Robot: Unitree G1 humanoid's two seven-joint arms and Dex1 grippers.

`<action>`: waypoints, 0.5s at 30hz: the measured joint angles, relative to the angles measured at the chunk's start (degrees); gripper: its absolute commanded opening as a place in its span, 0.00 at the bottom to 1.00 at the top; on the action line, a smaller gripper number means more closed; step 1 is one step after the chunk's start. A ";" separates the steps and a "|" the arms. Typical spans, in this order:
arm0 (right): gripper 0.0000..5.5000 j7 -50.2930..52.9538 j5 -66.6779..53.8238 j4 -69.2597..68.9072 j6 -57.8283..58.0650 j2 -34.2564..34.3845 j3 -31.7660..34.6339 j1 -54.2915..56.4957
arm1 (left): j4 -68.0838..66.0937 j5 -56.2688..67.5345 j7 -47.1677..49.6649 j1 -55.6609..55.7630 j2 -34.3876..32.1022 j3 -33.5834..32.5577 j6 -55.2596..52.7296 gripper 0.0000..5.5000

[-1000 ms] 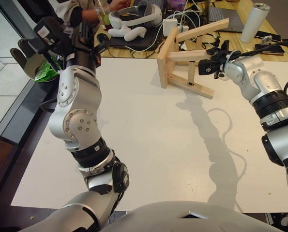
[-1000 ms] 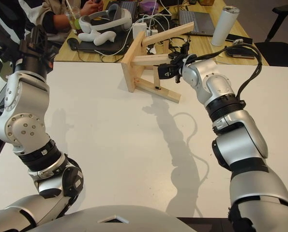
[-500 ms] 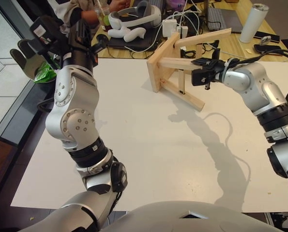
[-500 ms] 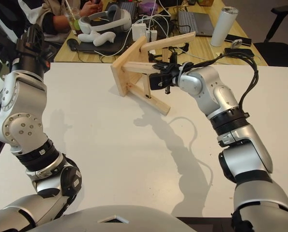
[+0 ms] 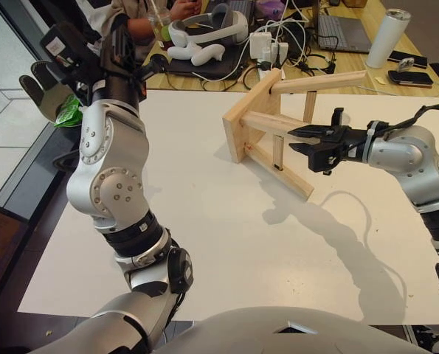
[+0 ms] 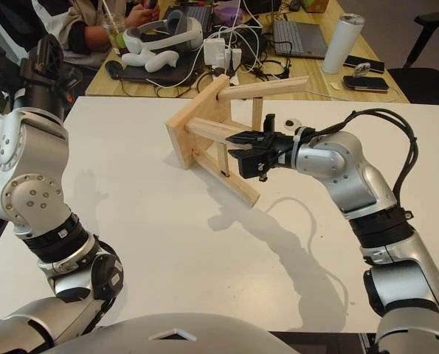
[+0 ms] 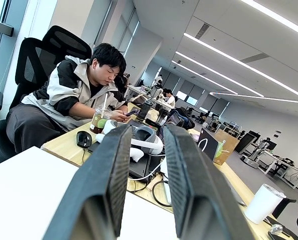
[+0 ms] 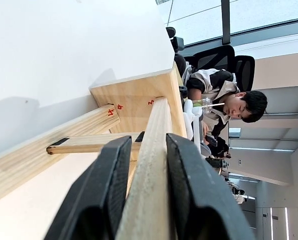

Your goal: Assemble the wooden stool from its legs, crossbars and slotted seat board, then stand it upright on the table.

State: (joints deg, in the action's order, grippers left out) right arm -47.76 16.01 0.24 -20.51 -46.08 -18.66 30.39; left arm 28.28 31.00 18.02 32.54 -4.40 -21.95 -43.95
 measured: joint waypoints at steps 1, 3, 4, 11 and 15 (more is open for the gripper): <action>0.19 -0.01 -0.03 0.01 -0.20 -1.09 0.61 -0.47 | 0.07 0.01 0.03 -0.08 -0.04 -0.02 0.00 0.20; 0.19 -0.13 0.01 0.90 -0.59 -4.24 2.17 -1.13 | 0.29 0.01 0.06 -0.22 -0.03 -0.05 0.00 0.20; 0.21 -0.70 0.69 1.88 -0.57 -5.82 2.58 -1.15 | 0.34 0.01 0.10 -0.28 -0.03 -0.05 0.00 0.20; 0.42 -5.94 2.43 -0.02 6.45 -8.55 3.21 -4.56 | 0.69 0.01 0.31 -0.57 0.04 0.05 0.00 0.20; 0.54 -6.87 3.21 -8.04 13.04 -5.52 2.99 -3.58 | 0.73 0.01 0.29 -0.60 0.01 0.00 0.00 0.20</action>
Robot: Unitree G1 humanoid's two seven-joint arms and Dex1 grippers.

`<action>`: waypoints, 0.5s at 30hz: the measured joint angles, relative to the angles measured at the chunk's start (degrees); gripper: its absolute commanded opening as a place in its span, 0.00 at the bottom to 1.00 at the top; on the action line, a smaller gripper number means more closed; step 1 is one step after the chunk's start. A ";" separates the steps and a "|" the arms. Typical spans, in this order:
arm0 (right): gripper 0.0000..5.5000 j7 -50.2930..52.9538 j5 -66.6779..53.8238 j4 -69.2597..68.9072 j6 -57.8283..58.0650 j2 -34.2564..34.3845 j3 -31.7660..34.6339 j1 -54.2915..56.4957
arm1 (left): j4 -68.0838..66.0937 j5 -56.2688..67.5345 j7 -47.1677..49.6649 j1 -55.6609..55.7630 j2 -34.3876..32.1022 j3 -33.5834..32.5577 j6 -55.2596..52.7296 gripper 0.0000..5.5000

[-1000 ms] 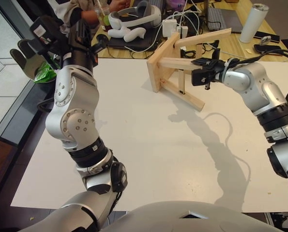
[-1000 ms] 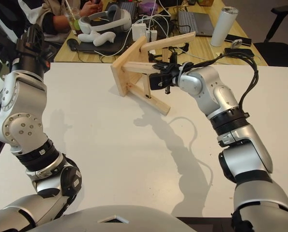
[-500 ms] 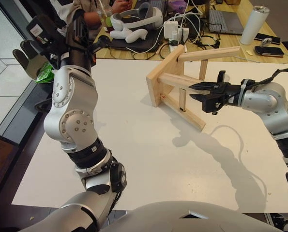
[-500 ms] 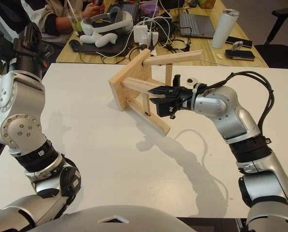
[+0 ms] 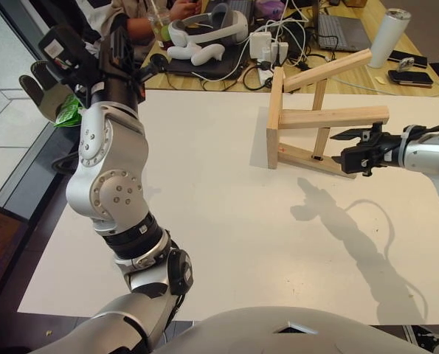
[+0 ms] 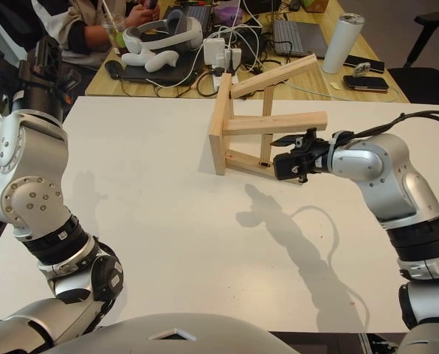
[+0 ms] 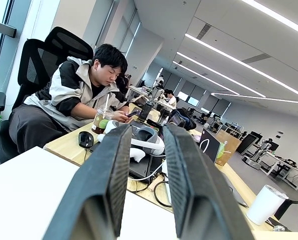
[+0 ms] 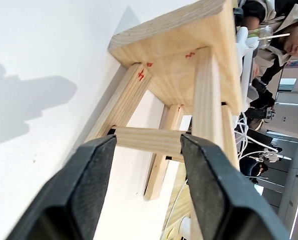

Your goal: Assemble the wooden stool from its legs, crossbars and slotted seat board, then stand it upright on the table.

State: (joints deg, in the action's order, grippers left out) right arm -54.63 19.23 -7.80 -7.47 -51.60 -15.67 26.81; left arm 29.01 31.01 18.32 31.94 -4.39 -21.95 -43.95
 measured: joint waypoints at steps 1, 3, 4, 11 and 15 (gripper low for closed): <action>0.56 0.45 0.72 -1.30 1.30 1.74 -0.55 0.87 | 0.02 -0.01 0.01 -0.02 -0.02 -0.05 0.00 0.20; 0.59 2.99 3.17 -3.38 3.56 7.93 -3.34 2.54 | 0.02 0.00 0.00 -0.04 0.05 0.11 0.01 0.20; 0.59 5.53 5.73 -3.54 4.55 11.42 -5.01 2.88 | -0.05 -0.06 0.03 -0.04 0.09 0.13 0.03 0.20; 0.59 12.63 28.14 10.24 9.67 19.20 -15.81 7.24 | -0.94 -0.03 -0.17 0.07 0.20 0.77 0.30 0.20; 0.59 14.29 30.88 13.14 9.92 19.86 -15.73 10.79 | -0.45 -0.09 -0.17 -1.10 0.36 0.93 0.45 0.20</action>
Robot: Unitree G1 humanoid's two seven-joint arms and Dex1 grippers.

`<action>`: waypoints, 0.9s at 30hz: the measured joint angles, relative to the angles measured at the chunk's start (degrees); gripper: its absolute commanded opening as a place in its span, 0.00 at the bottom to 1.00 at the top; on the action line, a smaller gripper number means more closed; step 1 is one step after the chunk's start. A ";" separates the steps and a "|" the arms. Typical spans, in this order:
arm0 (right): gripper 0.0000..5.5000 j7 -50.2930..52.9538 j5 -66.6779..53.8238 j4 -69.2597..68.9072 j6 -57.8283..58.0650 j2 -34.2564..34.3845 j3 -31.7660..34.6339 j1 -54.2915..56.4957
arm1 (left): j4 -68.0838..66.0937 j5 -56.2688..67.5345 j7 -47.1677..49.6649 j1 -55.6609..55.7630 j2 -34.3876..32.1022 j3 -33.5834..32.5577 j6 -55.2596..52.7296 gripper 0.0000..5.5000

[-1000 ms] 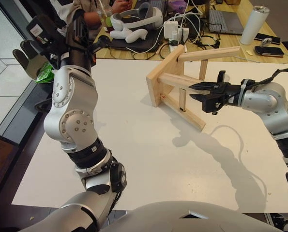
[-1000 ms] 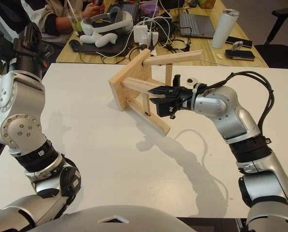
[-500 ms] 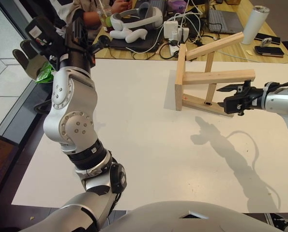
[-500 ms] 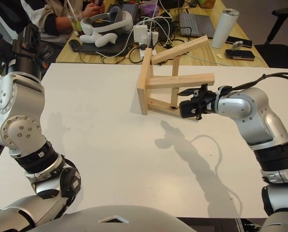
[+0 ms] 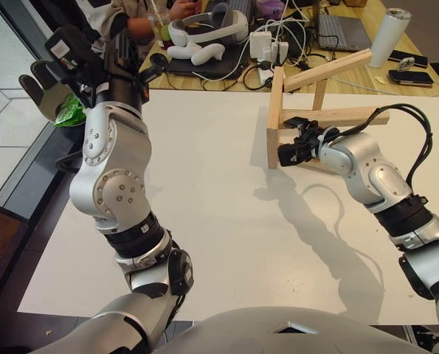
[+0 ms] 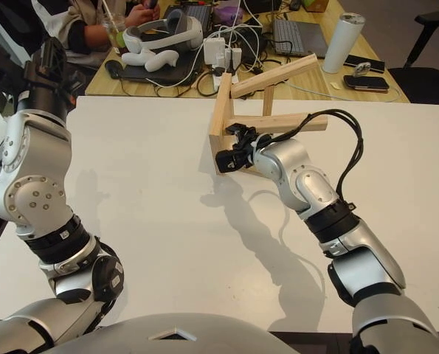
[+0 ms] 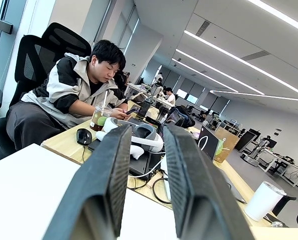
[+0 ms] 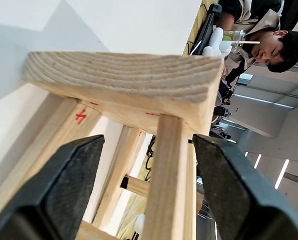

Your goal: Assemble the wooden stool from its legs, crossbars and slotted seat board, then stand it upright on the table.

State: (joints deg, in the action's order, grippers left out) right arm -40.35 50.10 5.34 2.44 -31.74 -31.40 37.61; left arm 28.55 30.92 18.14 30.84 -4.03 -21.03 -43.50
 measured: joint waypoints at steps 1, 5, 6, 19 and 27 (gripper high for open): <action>0.59 0.40 0.19 0.33 -0.02 0.00 0.13 0.55 | 0.21 -0.17 0.00 -1.20 0.19 0.36 0.01 0.20; 0.59 1.07 0.91 0.25 1.02 0.27 1.24 0.89 | 3.43 -2.22 -0.46 -10.37 1.36 5.32 -0.72 0.20; 0.63 1.22 0.97 0.44 1.26 0.20 1.34 0.87 | 4.69 -2.62 -0.79 -12.91 1.83 7.21 -0.93 0.20; 0.71 11.25 2.42 18.39 4.31 5.33 1.21 3.24 | 8.94 -5.58 -1.42 -23.56 6.85 17.77 -2.45 0.20; 0.49 16.51 -4.82 22.03 6.53 10.87 5.67 3.83 | 8.53 -5.70 -2.29 -22.44 6.84 16.66 -2.45 0.20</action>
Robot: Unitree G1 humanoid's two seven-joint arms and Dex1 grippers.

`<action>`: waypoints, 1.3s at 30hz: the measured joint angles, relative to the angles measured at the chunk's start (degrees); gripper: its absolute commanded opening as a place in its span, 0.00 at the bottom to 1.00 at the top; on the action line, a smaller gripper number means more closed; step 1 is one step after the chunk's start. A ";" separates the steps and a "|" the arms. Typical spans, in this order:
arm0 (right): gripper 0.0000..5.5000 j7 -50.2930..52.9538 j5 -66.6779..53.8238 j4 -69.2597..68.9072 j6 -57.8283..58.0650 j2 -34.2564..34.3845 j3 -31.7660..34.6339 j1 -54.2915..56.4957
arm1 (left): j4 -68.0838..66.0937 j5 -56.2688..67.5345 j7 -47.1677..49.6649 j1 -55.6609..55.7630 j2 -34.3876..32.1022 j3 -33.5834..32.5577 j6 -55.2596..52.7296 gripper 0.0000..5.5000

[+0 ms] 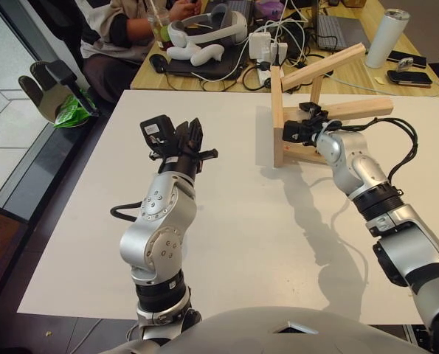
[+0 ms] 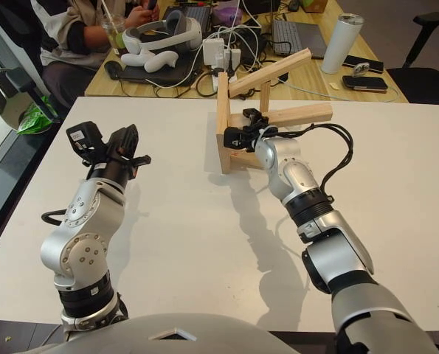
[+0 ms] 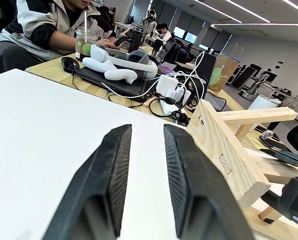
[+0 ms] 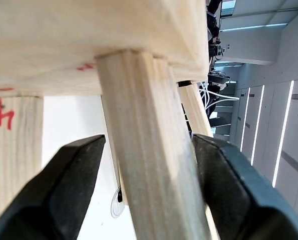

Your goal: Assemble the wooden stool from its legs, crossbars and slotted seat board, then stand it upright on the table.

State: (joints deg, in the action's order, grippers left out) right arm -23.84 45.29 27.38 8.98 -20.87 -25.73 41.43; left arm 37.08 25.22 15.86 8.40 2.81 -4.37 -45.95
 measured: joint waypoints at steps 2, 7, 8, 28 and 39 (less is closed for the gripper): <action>0.45 0.70 -1.18 -0.07 0.22 0.36 0.45 0.00 | -0.06 -0.12 -0.07 0.11 0.04 -0.07 0.00 0.20; 0.38 0.96 -2.67 -0.66 0.53 0.77 1.18 -0.02 | -0.31 -0.57 -0.27 1.28 0.02 -0.74 0.00 0.20; 0.38 0.95 -2.76 -0.73 0.69 0.78 1.23 -0.04 | -0.44 -0.75 -0.31 1.44 -0.01 -0.99 0.00 0.20; 0.37 1.96 -12.46 -6.70 -0.20 5.84 6.83 -1.20 | -1.76 -1.20 -1.44 3.36 -0.24 -2.34 0.00 0.20; 0.36 1.94 -14.04 -7.36 -1.37 6.36 6.72 -1.26 | -1.82 -2.16 -1.86 3.96 -0.46 -2.89 0.00 0.20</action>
State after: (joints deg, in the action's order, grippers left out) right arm -21.90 31.25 20.02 7.60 -14.52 -19.02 40.18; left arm 35.27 23.06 14.00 12.36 2.35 -7.25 -45.95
